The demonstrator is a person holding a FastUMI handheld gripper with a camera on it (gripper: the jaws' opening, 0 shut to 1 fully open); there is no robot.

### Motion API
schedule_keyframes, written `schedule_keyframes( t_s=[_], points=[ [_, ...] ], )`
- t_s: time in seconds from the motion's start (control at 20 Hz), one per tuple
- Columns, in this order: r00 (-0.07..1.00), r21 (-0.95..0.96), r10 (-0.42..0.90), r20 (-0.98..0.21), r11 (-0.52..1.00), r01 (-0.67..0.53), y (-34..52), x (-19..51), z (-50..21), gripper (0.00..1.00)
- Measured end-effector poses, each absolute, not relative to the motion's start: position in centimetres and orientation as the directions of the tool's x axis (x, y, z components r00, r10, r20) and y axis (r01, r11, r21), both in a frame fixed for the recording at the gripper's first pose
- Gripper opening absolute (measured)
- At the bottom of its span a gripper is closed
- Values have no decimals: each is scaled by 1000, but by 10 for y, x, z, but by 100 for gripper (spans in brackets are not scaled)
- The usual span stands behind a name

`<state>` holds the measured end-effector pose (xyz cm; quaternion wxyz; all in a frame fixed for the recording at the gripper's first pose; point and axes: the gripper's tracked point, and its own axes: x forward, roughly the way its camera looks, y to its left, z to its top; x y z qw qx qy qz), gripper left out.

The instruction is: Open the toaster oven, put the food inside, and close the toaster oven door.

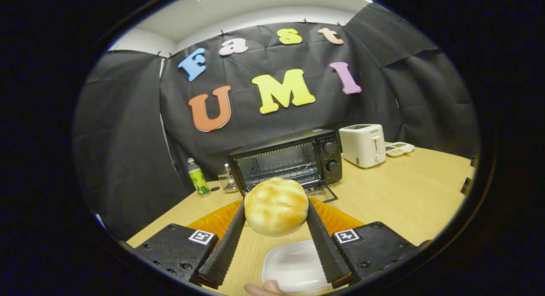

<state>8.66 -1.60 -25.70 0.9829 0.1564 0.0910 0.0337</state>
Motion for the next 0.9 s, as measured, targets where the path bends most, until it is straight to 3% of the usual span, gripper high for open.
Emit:
schedule_keyframes(
  t_s=[0.4, 0.9],
  points=[
    [971, 527, 177, -162, 847, -66, -9, 179, -249, 88],
    [961, 431, 148, -233, 902, -34, 5, 289, -281, 88]
  ],
)
